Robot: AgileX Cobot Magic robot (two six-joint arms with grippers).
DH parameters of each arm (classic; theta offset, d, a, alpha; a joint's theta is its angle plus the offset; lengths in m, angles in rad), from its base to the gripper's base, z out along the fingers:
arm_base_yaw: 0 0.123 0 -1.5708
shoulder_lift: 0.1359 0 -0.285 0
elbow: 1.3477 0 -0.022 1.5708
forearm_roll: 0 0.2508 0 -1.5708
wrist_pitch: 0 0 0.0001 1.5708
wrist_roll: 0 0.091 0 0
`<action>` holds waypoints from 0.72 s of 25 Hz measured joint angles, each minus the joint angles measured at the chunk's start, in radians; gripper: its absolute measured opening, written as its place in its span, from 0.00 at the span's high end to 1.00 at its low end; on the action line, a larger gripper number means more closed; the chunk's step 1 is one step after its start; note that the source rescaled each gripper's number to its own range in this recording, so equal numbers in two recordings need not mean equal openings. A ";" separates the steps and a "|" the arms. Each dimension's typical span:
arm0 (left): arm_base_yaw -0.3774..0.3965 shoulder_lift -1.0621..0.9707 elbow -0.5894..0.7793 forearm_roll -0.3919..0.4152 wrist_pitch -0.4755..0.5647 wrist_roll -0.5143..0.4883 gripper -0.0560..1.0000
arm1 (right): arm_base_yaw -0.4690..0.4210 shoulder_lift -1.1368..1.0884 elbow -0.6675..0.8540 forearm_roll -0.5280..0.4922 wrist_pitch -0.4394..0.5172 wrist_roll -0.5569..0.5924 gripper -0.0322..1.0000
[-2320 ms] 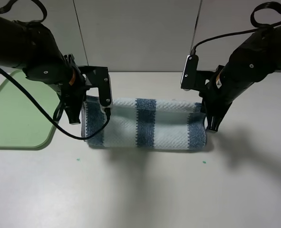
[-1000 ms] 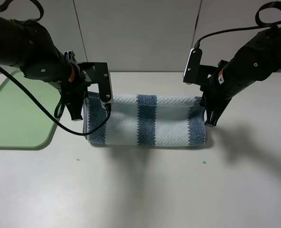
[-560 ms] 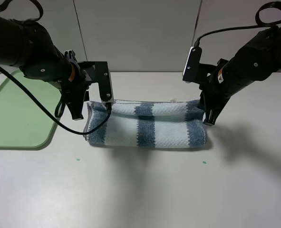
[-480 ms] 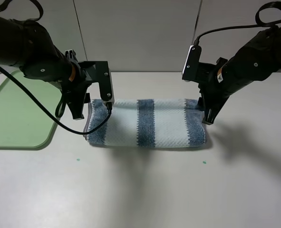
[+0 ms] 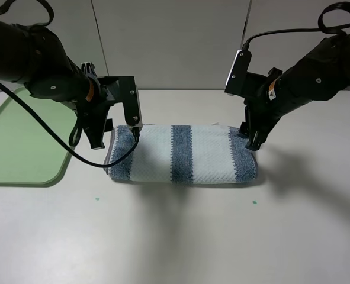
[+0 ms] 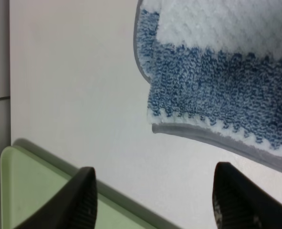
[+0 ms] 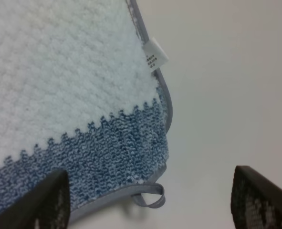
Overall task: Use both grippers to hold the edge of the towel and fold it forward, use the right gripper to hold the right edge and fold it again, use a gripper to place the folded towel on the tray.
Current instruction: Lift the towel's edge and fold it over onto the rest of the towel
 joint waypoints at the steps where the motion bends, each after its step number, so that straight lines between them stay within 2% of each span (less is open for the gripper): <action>1: 0.000 0.000 0.000 0.000 0.000 0.000 0.45 | 0.000 0.000 0.000 0.000 0.000 0.003 0.23; 6: 0.000 0.000 0.000 0.000 -0.003 0.000 0.45 | 0.000 0.000 0.000 0.000 0.000 0.026 0.18; 9: 0.000 0.000 0.000 -0.001 -0.004 0.000 0.41 | 0.000 0.000 0.000 0.000 0.000 0.044 0.07; 12: 0.000 -0.001 0.000 -0.002 -0.019 -0.013 0.29 | 0.000 0.000 0.000 0.000 0.000 0.049 0.02; 18: 0.000 -0.001 0.000 -0.004 -0.066 -0.030 0.09 | 0.000 0.000 0.000 0.000 0.012 0.054 0.00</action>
